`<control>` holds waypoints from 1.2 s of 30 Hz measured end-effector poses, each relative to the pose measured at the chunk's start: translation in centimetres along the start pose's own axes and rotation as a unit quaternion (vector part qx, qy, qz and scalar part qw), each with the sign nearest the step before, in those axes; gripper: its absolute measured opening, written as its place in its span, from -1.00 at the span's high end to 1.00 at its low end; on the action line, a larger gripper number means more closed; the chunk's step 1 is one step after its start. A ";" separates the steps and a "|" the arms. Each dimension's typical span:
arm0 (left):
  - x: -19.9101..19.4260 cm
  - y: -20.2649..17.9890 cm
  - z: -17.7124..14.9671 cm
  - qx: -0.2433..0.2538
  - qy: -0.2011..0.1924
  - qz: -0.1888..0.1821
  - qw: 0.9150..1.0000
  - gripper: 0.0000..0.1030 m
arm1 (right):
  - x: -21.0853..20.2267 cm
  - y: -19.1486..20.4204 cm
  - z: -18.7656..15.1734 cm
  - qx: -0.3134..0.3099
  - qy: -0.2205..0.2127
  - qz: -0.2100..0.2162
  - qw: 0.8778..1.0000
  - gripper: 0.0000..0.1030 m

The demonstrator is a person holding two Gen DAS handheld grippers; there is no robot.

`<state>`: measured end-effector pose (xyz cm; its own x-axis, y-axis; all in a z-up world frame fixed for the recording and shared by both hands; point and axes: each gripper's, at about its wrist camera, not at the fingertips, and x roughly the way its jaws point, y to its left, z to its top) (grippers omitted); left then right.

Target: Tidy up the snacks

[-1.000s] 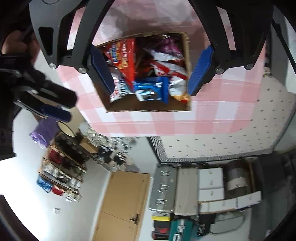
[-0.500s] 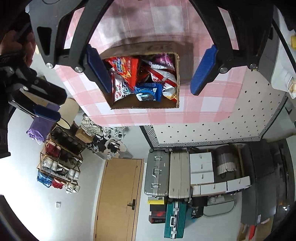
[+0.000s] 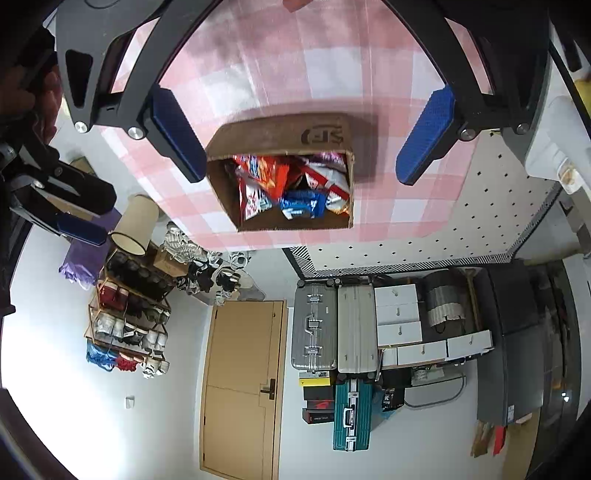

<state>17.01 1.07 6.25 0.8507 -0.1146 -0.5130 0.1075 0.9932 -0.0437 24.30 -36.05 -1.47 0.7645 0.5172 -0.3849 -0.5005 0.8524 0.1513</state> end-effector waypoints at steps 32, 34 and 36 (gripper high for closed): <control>5.1 3.4 -14.5 -0.010 -0.026 0.092 0.995 -0.98 | -0.1 -3.7 -15.6 0.053 -0.020 -0.019 0.998 -0.93; 5.9 3.8 -15.1 -0.017 -0.027 0.093 0.995 -0.98 | 0.3 -3.7 -16.2 0.044 -0.025 -0.019 0.999 -0.93; 6.8 4.3 -15.6 -0.029 -0.027 0.090 0.995 -0.98 | 0.6 -3.4 -16.6 0.027 -0.029 -0.026 0.999 -0.93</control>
<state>15.20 4.82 -10.78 0.8798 0.0658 -0.4708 -0.0780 0.9969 -0.0063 19.79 -39.93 -17.31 0.8123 0.4740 -0.3399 -0.4378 0.8805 0.1817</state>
